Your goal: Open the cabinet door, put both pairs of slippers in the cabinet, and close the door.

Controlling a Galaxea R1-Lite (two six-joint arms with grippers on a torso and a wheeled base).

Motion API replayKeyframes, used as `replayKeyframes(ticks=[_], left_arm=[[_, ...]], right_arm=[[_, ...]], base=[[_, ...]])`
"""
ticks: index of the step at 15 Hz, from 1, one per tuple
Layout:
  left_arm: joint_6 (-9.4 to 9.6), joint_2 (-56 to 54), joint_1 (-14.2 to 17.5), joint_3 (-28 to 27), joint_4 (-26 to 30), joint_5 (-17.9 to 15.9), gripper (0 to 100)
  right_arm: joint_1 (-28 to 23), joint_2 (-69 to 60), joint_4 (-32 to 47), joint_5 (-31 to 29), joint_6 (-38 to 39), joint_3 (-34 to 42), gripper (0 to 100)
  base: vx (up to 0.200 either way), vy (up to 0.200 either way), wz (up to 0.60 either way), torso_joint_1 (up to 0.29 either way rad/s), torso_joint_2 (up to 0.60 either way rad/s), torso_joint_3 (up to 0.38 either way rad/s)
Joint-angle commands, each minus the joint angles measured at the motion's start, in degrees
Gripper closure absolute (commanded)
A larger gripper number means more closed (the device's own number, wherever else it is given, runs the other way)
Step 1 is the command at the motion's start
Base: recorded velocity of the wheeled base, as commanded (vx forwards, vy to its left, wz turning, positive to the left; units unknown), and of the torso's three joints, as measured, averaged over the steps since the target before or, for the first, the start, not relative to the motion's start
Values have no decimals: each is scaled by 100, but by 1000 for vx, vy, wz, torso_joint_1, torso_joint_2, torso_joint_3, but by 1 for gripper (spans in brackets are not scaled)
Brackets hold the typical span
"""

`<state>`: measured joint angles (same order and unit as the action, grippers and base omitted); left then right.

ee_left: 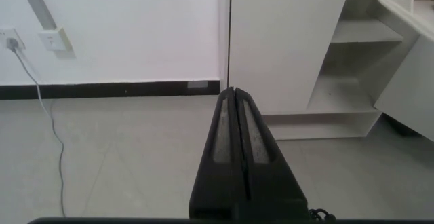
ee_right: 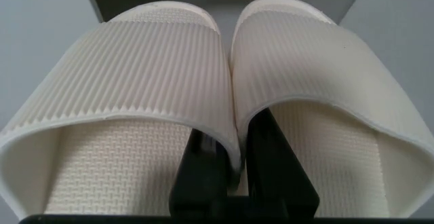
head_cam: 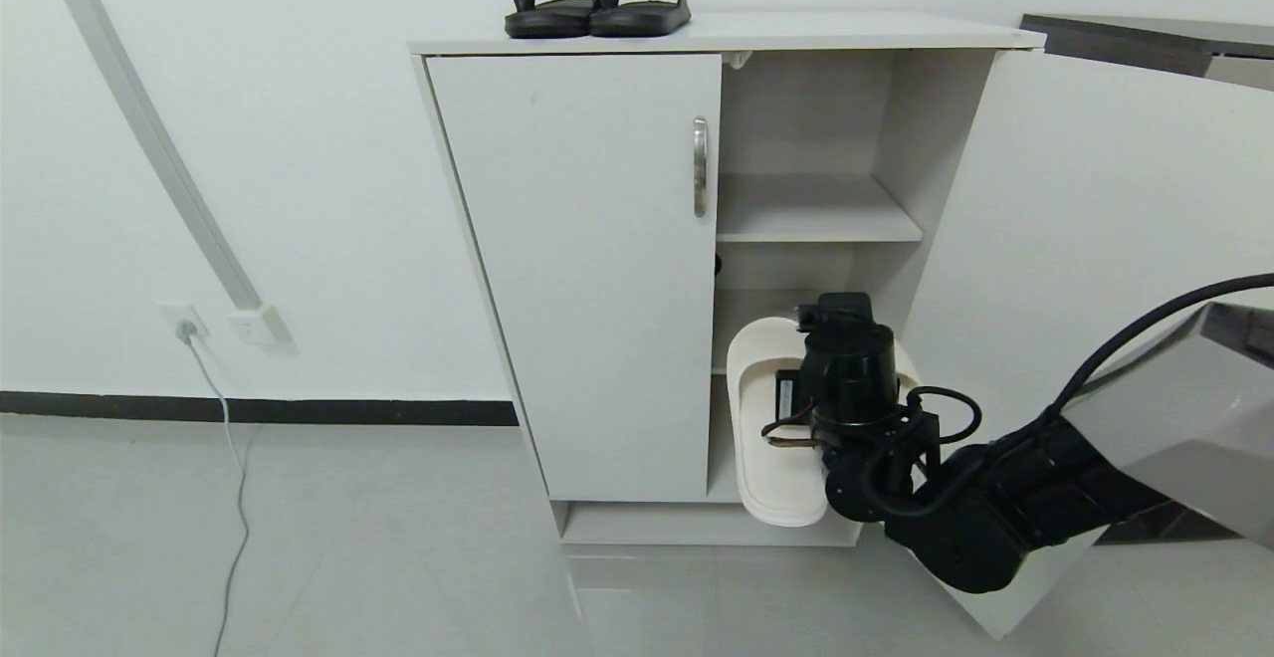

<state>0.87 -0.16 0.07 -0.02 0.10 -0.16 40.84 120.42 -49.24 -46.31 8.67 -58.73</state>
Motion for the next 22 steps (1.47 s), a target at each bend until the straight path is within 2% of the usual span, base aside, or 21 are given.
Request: replayKeyframes(ticks=[1,8,9,11,12,16,22], left_arm=[[1,16,1,2,-1,-2,100],[1,16,1,2,-1,-11,100],[1,16,1,2,-1,-2,100],[1,16,1,2,-1,-2,100],[1,16,1,2,-1,16,100],[1,16,1,-6,-1,7,100],[1,16,1,-6,-1,-2,100]], right_arm=[[-6,219,-7,-9,12,-77,100],[-15,272,-121,52,3,37,100],[21,272,-165,184,12,99,100],[109,263,-385,843,-23,275,100],[117,377,-394,913,-41,257,100],[196,869,-394,1001,-58,-261,100],[188,1089,-402,993,-49,-332,100]], base=[[0,-200,0,7,2,7],[0,-200,0,3,2,2],[0,0,0,0,0,0],[0,0,0,0,0,0],[0,0,0,0,0,0],[0,0,0,0,0,0],[0,0,0,0,0,0]])
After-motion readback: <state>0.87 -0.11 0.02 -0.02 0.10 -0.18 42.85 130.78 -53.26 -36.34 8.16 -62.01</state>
